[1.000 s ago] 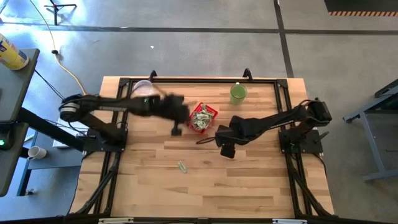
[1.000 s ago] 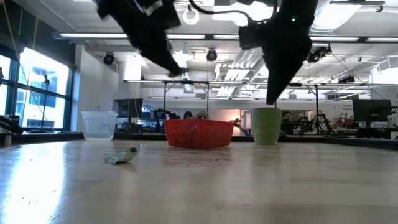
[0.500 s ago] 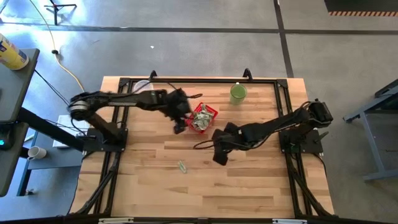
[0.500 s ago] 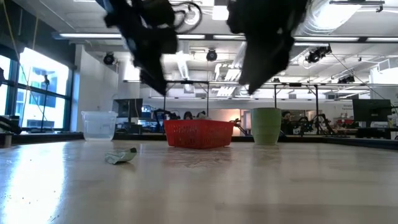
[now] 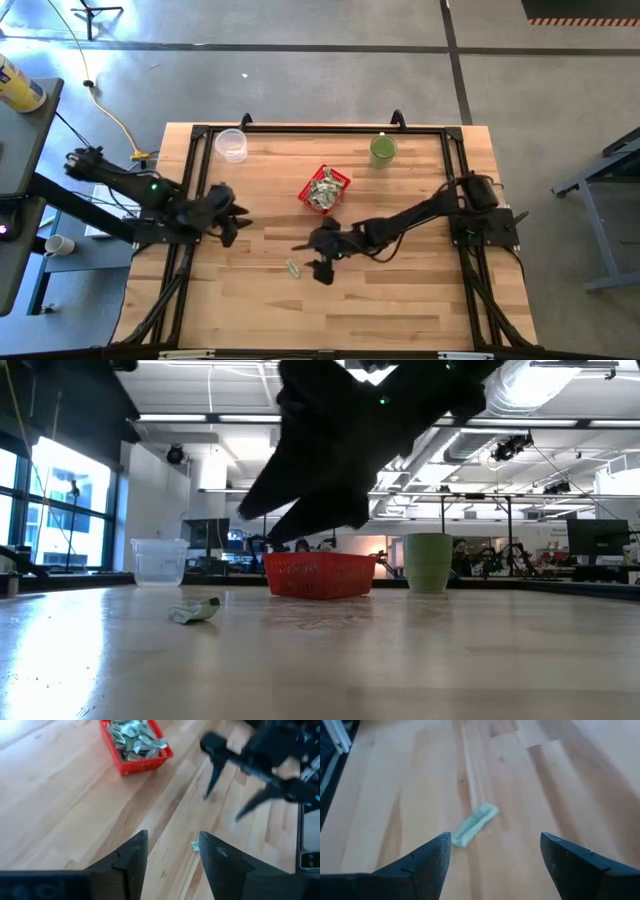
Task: Pick and place Stevia / Truvia into bins
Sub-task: Put the stevia packet into the red basket
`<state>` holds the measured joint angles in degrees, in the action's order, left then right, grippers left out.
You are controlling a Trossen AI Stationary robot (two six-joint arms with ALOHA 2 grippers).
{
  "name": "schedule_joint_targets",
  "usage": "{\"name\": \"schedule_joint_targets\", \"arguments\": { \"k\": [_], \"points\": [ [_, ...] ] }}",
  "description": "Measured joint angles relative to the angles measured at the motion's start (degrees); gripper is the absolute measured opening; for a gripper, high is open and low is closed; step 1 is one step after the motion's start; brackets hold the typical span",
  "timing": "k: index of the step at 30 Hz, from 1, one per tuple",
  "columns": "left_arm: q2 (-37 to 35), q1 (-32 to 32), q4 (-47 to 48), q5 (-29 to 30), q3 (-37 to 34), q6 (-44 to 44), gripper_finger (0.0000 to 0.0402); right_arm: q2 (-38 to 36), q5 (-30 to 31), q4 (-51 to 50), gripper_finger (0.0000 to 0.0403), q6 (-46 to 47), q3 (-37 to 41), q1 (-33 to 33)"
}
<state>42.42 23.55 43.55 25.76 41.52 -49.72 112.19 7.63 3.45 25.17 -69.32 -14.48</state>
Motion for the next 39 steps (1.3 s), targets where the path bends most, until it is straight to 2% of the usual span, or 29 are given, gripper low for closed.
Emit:
{"name": "schedule_joint_targets", "arguments": {
  "k": [3,7,9,11,15,18,22,25,29,31,34,37,39],
  "points": [
    [-1.81,3.92,0.14,4.02,-2.02,-0.73,0.0204,4.05,1.51,2.45,0.0295,0.21,-2.07,-1.40],
    [-1.71,5.49,0.45,4.53,-3.07,1.70,0.0198,11.45,2.40,2.42,0.0295,-2.84,-9.56,-3.09],
    [-1.42,5.36,0.44,3.49,-3.08,1.73,0.0198,15.43,3.45,-0.43,0.0295,-6.03,-14.71,-3.63],
    [-1.36,5.35,0.48,2.99,-3.08,1.86,0.0197,18.69,8.14,-6.59,0.0295,-6.51,-20.18,-4.00],
    [-1.41,5.35,0.64,1.30,-3.08,2.25,0.0198,23.50,16.97,-22.73,0.0295,2.37,-30.38,-4.38],
    [-1.43,5.35,0.85,-1.01,-3.08,5.33,0.0197,25.53,15.49,-29.38,0.0286,11.62,-34.47,-3.93],
    [-1.40,5.35,1.31,-2.12,-3.08,9.22,0.0197,26.09,13.13,-28.92,0.0225,18.71,-34.99,-3.88],
    [-1.40,5.35,1.69,-2.16,-3.08,12.09,0.0194,26.13,12.79,-30.74,0.0143,22.65,-34.99,-4.06],
    [-1.40,5.35,1.63,-2.27,-3.08,14.25,0.0190,25.53,6.41,-35.05,0.0025,28.76,-35.00,-3.00],
    [-1.40,5.35,1.61,-2.27,-3.08,14.89,0.0188,23.98,3.94,-35.47,0.0015,30.27,-34.83,-1.96],
    [-1.40,5.35,1.63,-2.25,-3.08,15.00,0.0186,20.62,4.34,-36.83,0.0017,29.12,-34.24,0.93],
    [-1.40,5.35,1.63,-1.96,-3.08,14.98,0.0186,14.48,11.22,-37.57,0.0006,21.44,-34.36,5.42],
    [-1.26,5.35,1.59,-0.70,-3.08,14.80,0.0185,7.98,15.81,-42.33,0.0008,15.83,-34.55,8.99]
  ]
}}
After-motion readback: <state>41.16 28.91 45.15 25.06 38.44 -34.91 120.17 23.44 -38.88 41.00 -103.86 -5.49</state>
